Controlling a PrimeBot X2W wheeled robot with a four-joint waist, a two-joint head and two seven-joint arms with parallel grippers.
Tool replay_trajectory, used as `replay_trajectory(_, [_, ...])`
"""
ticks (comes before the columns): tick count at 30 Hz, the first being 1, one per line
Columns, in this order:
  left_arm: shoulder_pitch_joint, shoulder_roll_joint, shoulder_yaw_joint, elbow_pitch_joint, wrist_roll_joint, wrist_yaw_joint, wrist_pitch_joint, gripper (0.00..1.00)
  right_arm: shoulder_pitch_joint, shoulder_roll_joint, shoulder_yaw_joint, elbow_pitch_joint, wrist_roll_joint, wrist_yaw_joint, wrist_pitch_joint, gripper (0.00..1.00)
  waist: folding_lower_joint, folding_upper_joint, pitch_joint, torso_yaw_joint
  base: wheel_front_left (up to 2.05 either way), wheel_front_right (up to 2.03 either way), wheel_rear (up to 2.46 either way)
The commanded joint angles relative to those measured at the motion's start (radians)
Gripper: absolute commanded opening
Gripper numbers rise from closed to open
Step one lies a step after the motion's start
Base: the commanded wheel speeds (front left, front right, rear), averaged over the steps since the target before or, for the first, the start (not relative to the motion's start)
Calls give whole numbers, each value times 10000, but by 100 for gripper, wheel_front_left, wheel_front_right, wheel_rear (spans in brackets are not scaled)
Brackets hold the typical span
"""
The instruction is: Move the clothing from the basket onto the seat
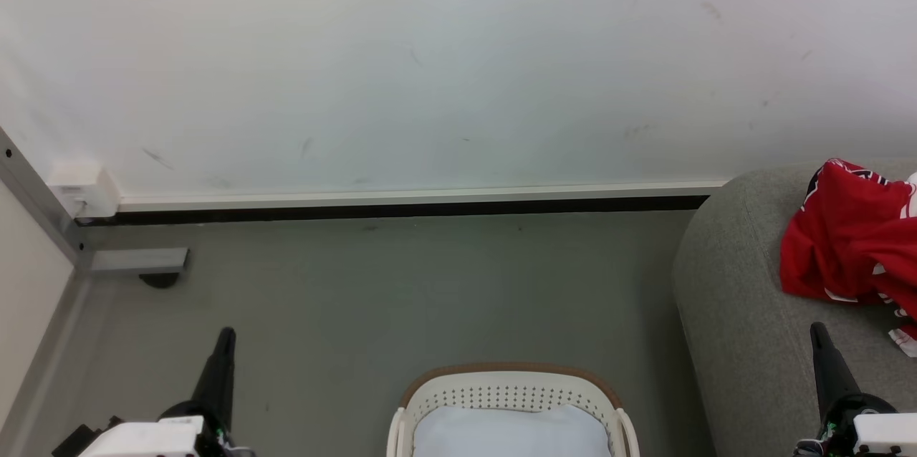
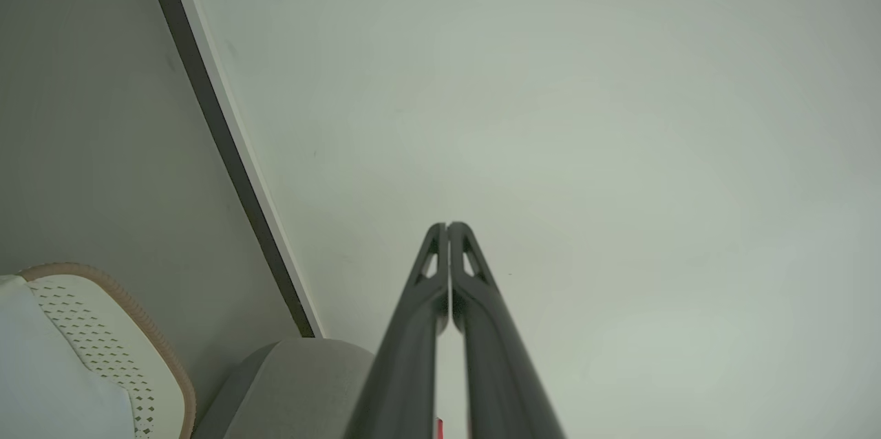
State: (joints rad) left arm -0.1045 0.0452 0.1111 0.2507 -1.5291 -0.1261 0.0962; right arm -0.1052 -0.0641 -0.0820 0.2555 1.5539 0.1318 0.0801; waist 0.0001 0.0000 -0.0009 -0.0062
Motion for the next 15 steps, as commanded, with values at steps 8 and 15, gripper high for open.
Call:
replay_trajectory(8, [-162,85,61,17,-676,-69,177,0,-154,8,-162,-75,602,-20,191,0,-1,0,7,45,0,0,0])
replay_trajectory(15, [-166,85,68,22,-882,-74,237,0,-134,19,-197,-77,744,-21,230,0,-1,0,10,62,0,0,0])
